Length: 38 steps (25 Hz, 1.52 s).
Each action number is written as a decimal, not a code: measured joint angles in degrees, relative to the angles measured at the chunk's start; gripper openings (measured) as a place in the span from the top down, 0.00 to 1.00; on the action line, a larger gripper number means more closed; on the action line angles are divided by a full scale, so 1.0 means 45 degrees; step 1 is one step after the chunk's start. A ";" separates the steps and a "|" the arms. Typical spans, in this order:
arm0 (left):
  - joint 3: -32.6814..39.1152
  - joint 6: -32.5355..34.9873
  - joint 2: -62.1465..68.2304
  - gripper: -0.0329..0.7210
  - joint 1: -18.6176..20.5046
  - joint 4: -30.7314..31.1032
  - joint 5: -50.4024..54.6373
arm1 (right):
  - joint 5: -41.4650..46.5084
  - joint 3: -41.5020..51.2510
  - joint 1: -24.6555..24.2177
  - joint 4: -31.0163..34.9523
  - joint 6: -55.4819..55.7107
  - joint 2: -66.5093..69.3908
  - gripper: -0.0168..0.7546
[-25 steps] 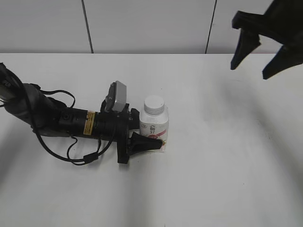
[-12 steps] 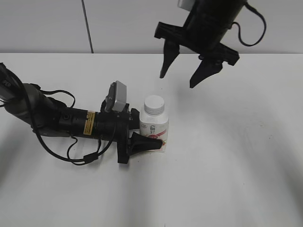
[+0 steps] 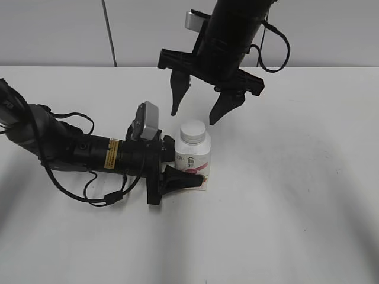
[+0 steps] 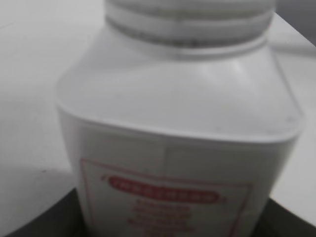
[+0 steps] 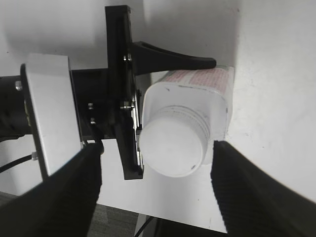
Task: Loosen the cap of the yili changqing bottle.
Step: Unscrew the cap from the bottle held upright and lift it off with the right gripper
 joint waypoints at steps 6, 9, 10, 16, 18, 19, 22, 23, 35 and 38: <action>0.0000 0.0011 0.0000 0.42 0.0000 0.0000 0.0012 | 0.0025 0.0000 0.0342 -0.1252 0.0545 -0.0004 0.27; 0.0000 0.0011 0.0000 0.42 0.0000 0.0000 0.0012 | 0.0025 0.0000 0.0529 -0.1379 0.0581 -0.0004 0.27; 0.0000 0.0011 0.0000 0.42 0.0000 0.0000 0.0012 | 0.0025 0.0000 0.0571 -0.1391 0.0581 -0.0004 0.27; 0.0000 0.0011 0.0000 0.42 0.0000 0.0000 0.0024 | 0.0025 0.0000 0.0674 -0.1618 0.0591 -0.0004 0.27; 0.0000 0.0011 0.0000 0.42 0.0000 0.0000 0.0024 | 0.0040 0.0000 0.0674 -0.1662 0.0591 -0.0004 0.27; 0.0000 0.0011 0.0000 0.42 0.0000 0.0000 0.0024 | 0.0040 0.0000 0.0674 -0.1679 0.0591 0.0018 0.27; 0.0000 0.0011 0.0000 0.42 0.0000 0.0000 0.0024 | 0.0040 -0.0024 0.0674 -0.1541 0.0605 0.0237 0.27; 0.0000 0.0011 0.0000 0.42 0.0000 0.0000 0.0024 | 0.0040 -0.0024 0.0674 -0.1437 0.0605 0.0338 0.27; 0.0000 0.0011 0.0000 0.42 0.0000 0.0000 0.0024 | 0.0040 -0.0104 0.0674 -0.1354 0.0605 0.0786 0.37; 0.0000 0.0011 0.0000 0.42 0.0000 0.0000 0.0024 | 0.0052 -0.0104 0.0674 -0.1442 0.0615 0.0786 0.46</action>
